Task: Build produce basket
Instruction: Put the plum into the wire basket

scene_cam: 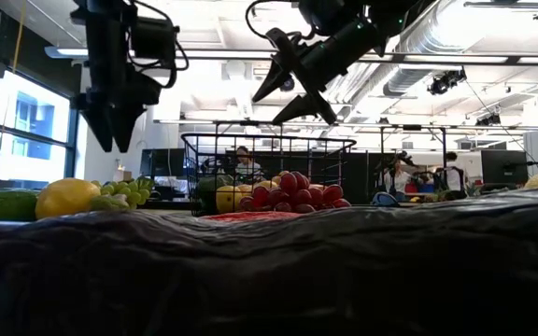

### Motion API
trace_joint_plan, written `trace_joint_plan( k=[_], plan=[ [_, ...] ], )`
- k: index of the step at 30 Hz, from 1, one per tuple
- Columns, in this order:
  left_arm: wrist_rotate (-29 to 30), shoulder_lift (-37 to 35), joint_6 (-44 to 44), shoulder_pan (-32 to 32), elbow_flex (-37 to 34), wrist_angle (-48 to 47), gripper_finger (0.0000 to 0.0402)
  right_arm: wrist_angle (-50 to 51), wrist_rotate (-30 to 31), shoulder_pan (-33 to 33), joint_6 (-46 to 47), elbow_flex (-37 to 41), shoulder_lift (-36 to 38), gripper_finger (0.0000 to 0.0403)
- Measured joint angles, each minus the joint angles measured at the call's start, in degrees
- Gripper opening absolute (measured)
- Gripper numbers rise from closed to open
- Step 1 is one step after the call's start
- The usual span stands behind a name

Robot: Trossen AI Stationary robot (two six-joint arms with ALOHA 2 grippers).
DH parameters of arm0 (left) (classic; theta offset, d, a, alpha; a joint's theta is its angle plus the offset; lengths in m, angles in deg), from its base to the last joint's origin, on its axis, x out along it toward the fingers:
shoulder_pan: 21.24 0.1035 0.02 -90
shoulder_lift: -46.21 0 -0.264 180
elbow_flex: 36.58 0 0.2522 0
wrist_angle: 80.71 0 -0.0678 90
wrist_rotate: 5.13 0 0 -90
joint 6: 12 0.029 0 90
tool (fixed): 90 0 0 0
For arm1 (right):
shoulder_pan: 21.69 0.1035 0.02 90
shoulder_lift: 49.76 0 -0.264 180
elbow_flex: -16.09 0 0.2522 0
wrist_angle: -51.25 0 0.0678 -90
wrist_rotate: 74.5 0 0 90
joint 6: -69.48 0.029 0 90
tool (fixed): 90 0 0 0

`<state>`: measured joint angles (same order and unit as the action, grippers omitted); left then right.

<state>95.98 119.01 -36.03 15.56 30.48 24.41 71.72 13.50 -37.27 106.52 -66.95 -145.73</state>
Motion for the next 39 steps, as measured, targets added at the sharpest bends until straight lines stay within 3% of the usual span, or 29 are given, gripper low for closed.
trace_joint_plan(
  k=[8,14,18,39],
  plan=[
    [1.6,0.0,0.2,10.9,0.0,2.1,0.0250,0.1,0.0,-0.2,-1.6,0.0,0.0,0.0250],
    [2.8,0.0,0.2,15.1,0.0,4.1,0.0250,0.2,-0.1,-0.6,-4.2,0.0,0.0,0.0250],
    [2.9,0.0,0.6,16.1,0.0,4.7,0.0250,0.5,-0.4,-1.9,-5.0,0.0,0.0,0.0250],
    [-0.6,0.0,-2.4,16.9,0.0,6.2,0.0251,1.4,-15.6,-13.1,-12.3,0.0,0.0,0.0250]
  ],
)
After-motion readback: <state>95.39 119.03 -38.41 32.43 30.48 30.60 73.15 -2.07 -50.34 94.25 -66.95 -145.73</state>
